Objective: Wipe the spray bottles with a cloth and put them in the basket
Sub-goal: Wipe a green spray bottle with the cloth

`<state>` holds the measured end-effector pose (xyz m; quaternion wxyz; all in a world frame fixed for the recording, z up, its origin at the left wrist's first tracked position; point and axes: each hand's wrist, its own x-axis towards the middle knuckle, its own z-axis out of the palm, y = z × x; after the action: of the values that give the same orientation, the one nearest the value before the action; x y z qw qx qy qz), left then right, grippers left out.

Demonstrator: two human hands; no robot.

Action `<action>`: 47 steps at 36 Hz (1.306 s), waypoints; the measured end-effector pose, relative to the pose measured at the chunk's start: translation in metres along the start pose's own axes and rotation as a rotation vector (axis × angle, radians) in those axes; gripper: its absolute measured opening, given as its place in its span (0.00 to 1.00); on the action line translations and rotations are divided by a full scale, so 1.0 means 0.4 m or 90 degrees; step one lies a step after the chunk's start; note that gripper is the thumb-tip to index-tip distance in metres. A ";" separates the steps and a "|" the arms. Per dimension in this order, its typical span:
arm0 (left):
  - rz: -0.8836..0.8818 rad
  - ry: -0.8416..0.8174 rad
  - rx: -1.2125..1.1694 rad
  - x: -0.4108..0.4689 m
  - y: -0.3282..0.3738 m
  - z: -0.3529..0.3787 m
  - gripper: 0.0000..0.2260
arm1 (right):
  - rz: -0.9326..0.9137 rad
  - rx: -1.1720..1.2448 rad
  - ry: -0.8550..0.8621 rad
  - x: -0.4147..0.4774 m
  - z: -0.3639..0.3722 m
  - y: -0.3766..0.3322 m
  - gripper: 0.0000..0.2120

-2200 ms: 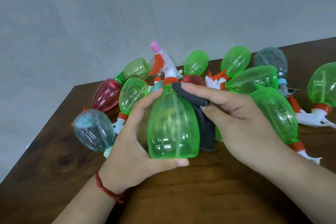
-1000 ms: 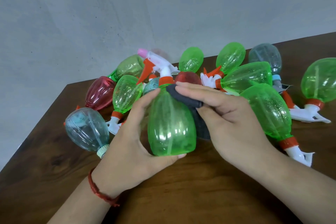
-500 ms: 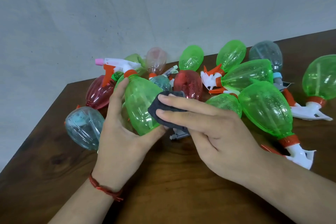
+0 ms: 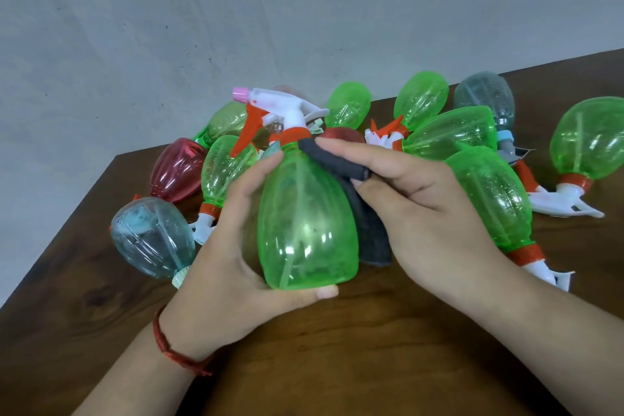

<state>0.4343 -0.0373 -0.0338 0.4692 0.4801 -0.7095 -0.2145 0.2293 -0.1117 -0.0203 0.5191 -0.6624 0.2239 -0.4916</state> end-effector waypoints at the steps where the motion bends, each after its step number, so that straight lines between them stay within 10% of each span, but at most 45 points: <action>1: -0.001 -0.002 0.019 0.000 -0.003 0.002 0.55 | -0.001 -0.010 -0.002 0.000 -0.001 0.004 0.25; 19: -0.087 0.231 0.029 0.006 -0.005 -0.004 0.47 | -0.274 -0.347 -0.130 -0.028 0.010 0.027 0.27; 37: -0.043 0.010 -0.102 -0.008 0.017 -0.002 0.52 | 0.055 0.116 0.006 0.010 0.006 0.007 0.24; 47: -0.069 0.180 -0.093 0.011 0.000 0.019 0.47 | -0.055 -0.116 -0.032 -0.017 0.019 0.025 0.27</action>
<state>0.4273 -0.0421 -0.0353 0.5860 0.5076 -0.5918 -0.2207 0.2353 -0.1063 -0.0320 0.4407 -0.7281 0.2255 -0.4742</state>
